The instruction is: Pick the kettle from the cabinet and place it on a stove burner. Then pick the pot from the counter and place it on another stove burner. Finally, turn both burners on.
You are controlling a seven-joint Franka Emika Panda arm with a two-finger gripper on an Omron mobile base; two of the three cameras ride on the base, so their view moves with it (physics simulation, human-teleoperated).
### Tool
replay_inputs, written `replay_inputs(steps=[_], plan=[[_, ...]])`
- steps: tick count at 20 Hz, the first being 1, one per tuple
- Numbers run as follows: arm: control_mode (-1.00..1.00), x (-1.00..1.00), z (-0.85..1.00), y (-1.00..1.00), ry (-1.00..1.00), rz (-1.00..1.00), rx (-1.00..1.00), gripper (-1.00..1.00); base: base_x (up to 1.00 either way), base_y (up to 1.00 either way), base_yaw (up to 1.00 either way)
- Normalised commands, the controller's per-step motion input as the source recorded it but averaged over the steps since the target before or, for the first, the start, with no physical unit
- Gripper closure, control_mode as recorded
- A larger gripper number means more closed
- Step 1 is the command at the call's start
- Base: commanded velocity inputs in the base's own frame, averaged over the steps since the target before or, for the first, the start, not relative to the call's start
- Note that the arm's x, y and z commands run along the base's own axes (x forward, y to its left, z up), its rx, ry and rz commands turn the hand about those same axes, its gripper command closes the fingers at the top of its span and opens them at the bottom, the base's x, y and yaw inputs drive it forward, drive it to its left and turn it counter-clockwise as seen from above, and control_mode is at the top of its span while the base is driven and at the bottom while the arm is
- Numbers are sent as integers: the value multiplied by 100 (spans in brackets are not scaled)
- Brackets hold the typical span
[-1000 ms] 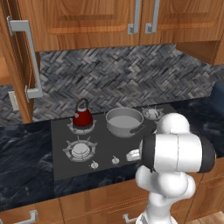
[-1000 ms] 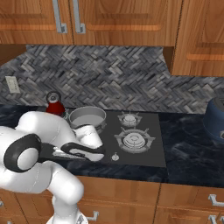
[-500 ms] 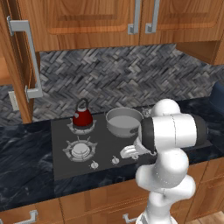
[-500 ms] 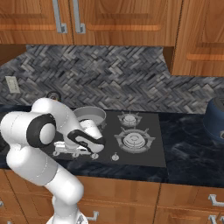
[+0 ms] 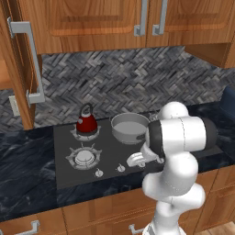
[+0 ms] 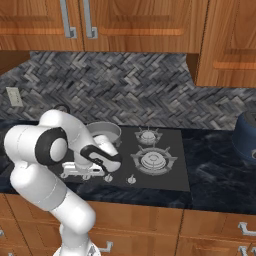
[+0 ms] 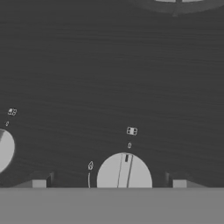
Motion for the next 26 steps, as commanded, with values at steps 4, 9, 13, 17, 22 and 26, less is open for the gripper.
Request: replay_inputs(steps=[4,9,13,17,22,26], plan=[[-100,0,-6,4,5,0,0,-100,0,0,0],[-100,0,-15,20,6,0,-1,100,0,0,0],[-100,0,-9,7,8,0,0,100,0,0,0],[-100,0,0,0,0,0,0,100,0,0,0],[-100,0,0,5,0,1,-2,100,0,0,0],[-100,0,0,12,0,4,-6,100,0,0,0]])
